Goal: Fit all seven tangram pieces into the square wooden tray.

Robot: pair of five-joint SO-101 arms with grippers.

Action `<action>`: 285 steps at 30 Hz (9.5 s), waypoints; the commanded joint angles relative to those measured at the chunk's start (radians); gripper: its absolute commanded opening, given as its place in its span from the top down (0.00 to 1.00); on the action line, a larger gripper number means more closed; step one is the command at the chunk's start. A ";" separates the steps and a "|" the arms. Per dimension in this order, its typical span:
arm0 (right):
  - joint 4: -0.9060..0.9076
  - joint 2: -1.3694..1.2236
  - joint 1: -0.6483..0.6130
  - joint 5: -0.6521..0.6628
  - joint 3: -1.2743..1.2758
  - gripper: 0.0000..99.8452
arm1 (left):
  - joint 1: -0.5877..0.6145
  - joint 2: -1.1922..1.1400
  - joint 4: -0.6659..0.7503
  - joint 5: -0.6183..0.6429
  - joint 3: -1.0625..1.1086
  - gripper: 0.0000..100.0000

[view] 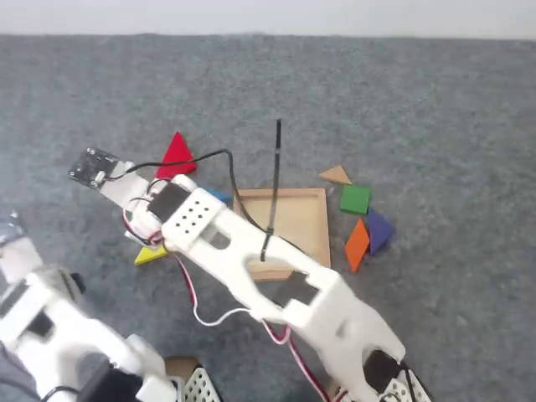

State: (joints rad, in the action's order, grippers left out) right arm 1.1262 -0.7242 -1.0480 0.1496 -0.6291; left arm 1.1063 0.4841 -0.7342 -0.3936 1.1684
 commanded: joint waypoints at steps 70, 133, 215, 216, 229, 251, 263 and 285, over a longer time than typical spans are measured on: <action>0.664 -0.539 0.116 0.292 -0.941 0.98 | -0.330 0.035 -0.233 -0.025 -0.038 0.77; -0.084 1.569 0.771 0.135 1.786 0.98 | -0.901 -0.014 -0.115 -1.100 -0.025 0.67; -0.113 1.520 0.730 0.132 1.784 0.98 | -0.776 -0.169 -0.767 0.384 -0.541 0.99; -0.113 1.520 0.730 0.132 1.784 0.98 | -0.741 -0.164 -0.764 0.373 -0.539 0.99; -0.117 1.520 0.730 0.132 1.786 0.98 | -0.328 -0.121 -0.664 0.270 -0.343 0.86; -0.117 1.520 0.730 0.132 1.788 0.98 | -0.170 -0.129 -0.589 0.338 -0.272 0.89; -0.117 1.520 0.730 0.132 1.788 0.98 | -0.325 -0.129 -0.445 0.402 -0.159 0.90; -0.117 1.520 0.730 0.132 1.788 0.98 | -0.270 -0.129 -0.371 0.361 -0.315 0.90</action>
State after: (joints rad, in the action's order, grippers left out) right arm 1.0249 0.7994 -0.3115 0.2754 1.1676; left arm 0.8071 0.3276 -1.1301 0.0192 0.9321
